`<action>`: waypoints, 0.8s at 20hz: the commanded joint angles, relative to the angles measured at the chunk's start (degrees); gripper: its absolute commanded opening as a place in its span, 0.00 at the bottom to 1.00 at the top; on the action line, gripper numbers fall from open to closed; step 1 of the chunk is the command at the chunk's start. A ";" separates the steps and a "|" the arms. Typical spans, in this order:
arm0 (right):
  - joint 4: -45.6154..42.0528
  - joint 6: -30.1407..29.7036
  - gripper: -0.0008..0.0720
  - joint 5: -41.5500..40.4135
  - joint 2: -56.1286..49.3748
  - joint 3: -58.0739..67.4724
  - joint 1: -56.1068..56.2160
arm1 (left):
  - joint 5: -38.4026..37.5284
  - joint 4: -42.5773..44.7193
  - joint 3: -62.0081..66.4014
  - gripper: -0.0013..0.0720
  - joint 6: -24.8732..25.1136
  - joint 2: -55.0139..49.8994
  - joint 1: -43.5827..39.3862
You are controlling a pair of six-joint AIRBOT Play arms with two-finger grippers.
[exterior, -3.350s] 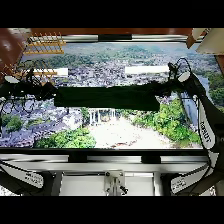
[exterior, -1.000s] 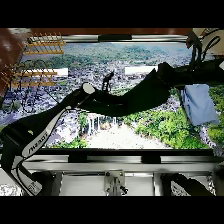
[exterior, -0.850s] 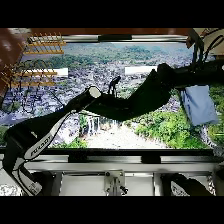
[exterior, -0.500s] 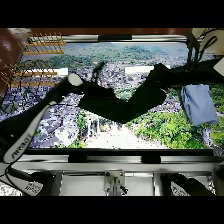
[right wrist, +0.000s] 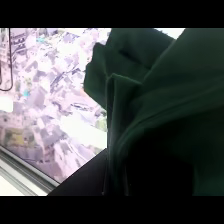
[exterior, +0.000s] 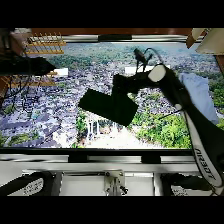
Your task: Fold the shirts.
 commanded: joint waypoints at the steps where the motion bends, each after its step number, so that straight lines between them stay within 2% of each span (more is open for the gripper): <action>1: 6.93 -0.02 0.11 -9.88 -7.63 0.07 5.57 | -4.46 1.03 0.00 0.06 -0.04 7.28 4.26; 4: 12.63 -0.07 0.11 -15.39 -11.54 0.07 7.63 | -6.29 0.96 -0.11 0.06 -0.04 8.92 3.98; 5: 14.67 -0.33 0.26 -17.86 -12.20 0.07 7.98 | -6.27 0.96 -0.39 0.06 -0.04 8.96 3.82; 6: 18.51 -1.55 0.68 -20.70 -12.48 0.07 8.11 | -6.16 0.96 -1.05 0.06 -0.04 8.90 3.69; 7: 23.15 -3.65 0.77 -22.49 -12.35 0.20 8.04 | -6.01 0.96 -2.21 0.06 -0.04 8.90 3.52; 9: 29.73 -10.34 0.77 -21.97 -11.17 1.20 6.80 | -5.84 0.94 -5.20 0.06 -0.02 8.92 3.26; 11: 28.63 -12.87 0.77 -19.89 -8.74 1.25 5.29 | -5.62 0.76 -8.57 0.06 0.00 8.92 2.75; 14: 19.32 -12.28 0.77 -13.81 -4.90 1.25 1.57 | -5.66 0.76 -12.41 0.06 0.22 8.92 1.20; 16: 7.54 -6.93 0.77 -5.51 -2.73 1.25 -2.45 | -5.66 0.79 -13.60 0.06 0.70 8.92 0.31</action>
